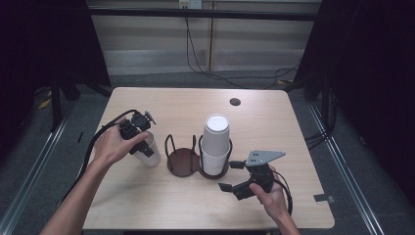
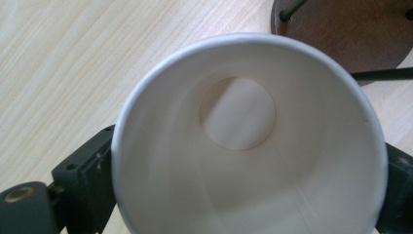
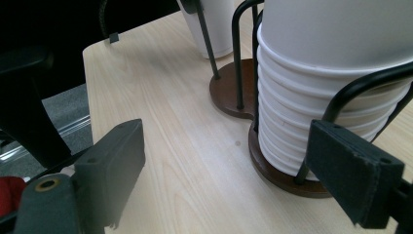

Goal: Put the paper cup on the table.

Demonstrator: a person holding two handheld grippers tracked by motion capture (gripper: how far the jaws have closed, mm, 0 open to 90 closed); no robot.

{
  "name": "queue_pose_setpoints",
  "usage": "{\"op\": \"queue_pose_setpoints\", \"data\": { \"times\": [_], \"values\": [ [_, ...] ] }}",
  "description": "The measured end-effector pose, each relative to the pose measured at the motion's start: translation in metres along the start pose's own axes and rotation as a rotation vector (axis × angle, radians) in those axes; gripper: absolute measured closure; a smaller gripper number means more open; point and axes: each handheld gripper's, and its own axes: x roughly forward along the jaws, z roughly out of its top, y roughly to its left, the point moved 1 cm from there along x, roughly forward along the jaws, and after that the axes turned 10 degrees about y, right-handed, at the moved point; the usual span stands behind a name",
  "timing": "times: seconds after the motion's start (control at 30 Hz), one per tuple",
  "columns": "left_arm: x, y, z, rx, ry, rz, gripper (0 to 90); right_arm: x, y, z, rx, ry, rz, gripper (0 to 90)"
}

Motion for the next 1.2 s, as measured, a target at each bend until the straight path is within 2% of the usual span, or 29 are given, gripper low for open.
{"op": "queue_pose_setpoints", "data": {
  "times": [0.07,0.2,0.37,0.5,0.6,0.73,0.93,0.97,1.03,1.07,1.2],
  "values": [
    [0.003,0.000,0.002,-0.009,-0.008,-0.025,5.9,0.001,0.000,0.000,0.003,0.001,0.005,15.0],
    [0.008,-0.003,0.007,0.014,-0.002,-0.051,5.5,0.003,0.001,0.000,-0.001,0.010,0.007,15.0],
    [0.011,-0.005,0.007,0.031,-0.001,-0.027,5.5,0.003,-0.001,-0.001,0.005,0.013,0.005,15.0],
    [0.013,-0.005,0.004,0.056,-0.032,-0.008,5.4,0.002,0.000,-0.002,0.011,0.006,0.000,15.0],
    [0.016,-0.005,0.001,0.081,-0.043,-0.010,5.4,0.002,-0.001,-0.002,0.012,0.006,0.002,15.0],
    [0.021,-0.006,-0.004,0.090,-0.042,-0.041,5.5,0.003,-0.001,-0.001,0.016,0.007,-0.004,15.0],
    [0.025,-0.003,-0.014,0.085,-0.075,-0.076,5.4,0.002,0.000,-0.002,0.018,0.006,-0.003,15.0],
    [0.025,-0.003,-0.016,0.093,-0.070,-0.068,5.4,0.002,0.000,-0.002,0.018,0.006,-0.005,15.0],
    [0.023,-0.004,-0.018,0.103,-0.064,-0.079,5.6,0.003,-0.001,-0.002,0.020,0.007,-0.005,15.0],
    [0.022,-0.004,-0.020,0.099,-0.069,-0.060,6.9,0.003,-0.001,-0.002,0.021,0.011,-0.008,15.0],
    [0.022,0.000,-0.028,0.097,-0.077,-0.081,7.0,0.004,-0.001,-0.002,0.024,0.017,-0.008,15.0]
  ]
}}
